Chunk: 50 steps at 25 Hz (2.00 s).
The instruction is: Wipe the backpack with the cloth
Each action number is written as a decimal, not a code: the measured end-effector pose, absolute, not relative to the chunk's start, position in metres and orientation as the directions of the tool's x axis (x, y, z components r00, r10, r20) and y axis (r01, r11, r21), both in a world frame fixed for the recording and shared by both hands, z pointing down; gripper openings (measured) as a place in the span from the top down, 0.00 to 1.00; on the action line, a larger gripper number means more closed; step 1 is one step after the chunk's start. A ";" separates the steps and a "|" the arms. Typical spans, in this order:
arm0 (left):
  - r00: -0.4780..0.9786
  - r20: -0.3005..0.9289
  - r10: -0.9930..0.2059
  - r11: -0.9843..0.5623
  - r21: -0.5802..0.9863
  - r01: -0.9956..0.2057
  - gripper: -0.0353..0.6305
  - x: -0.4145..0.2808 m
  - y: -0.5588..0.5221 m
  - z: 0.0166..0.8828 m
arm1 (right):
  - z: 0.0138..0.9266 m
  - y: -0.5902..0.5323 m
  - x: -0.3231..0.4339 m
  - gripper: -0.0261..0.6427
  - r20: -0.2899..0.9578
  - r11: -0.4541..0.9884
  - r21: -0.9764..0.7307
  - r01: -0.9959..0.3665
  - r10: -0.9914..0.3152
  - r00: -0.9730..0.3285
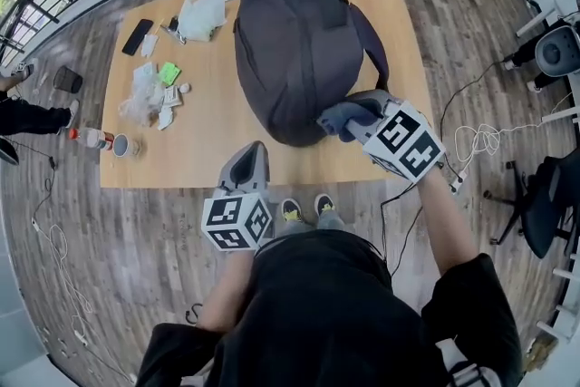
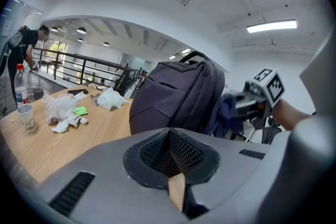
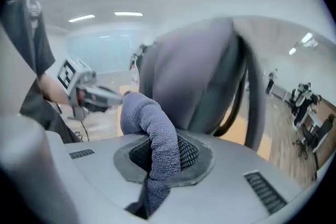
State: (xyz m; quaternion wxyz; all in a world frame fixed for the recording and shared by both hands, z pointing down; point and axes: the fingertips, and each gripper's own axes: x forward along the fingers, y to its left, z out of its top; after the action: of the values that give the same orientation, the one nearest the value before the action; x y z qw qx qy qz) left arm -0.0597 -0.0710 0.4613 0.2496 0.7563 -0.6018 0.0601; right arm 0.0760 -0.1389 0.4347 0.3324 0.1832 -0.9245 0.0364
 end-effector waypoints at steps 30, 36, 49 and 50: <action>0.275 0.368 -0.888 -0.154 0.325 -0.933 0.92 -0.063 -0.088 0.453 | 0.347 -0.136 0.048 0.90 0.097 0.718 0.377 -0.585 -0.659 -0.746; 0.279 0.378 -0.883 -0.153 0.330 -0.931 0.92 -0.065 -0.085 0.458 | 0.383 -0.126 0.048 0.90 0.134 0.748 0.343 -0.569 -0.638 -0.758; 0.276 0.378 -0.884 -0.142 0.347 -0.927 0.92 -0.072 -0.090 0.444 | 0.280 -0.162 0.077 0.90 -0.145 0.555 0.454 -0.697 -0.726 -0.673; 0.277 0.377 -0.884 -0.141 0.348 -0.927 0.92 -0.072 -0.089 0.446 | 0.268 -0.171 0.079 0.90 -0.151 0.539 0.472 -0.697 -0.730 -0.667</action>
State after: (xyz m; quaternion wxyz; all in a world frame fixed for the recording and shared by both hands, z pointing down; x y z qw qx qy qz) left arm -0.0717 -0.0894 0.4462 0.2632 0.7544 -0.6000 0.0405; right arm 0.0788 -0.1713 0.2683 0.0321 0.4069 -0.8767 -0.2546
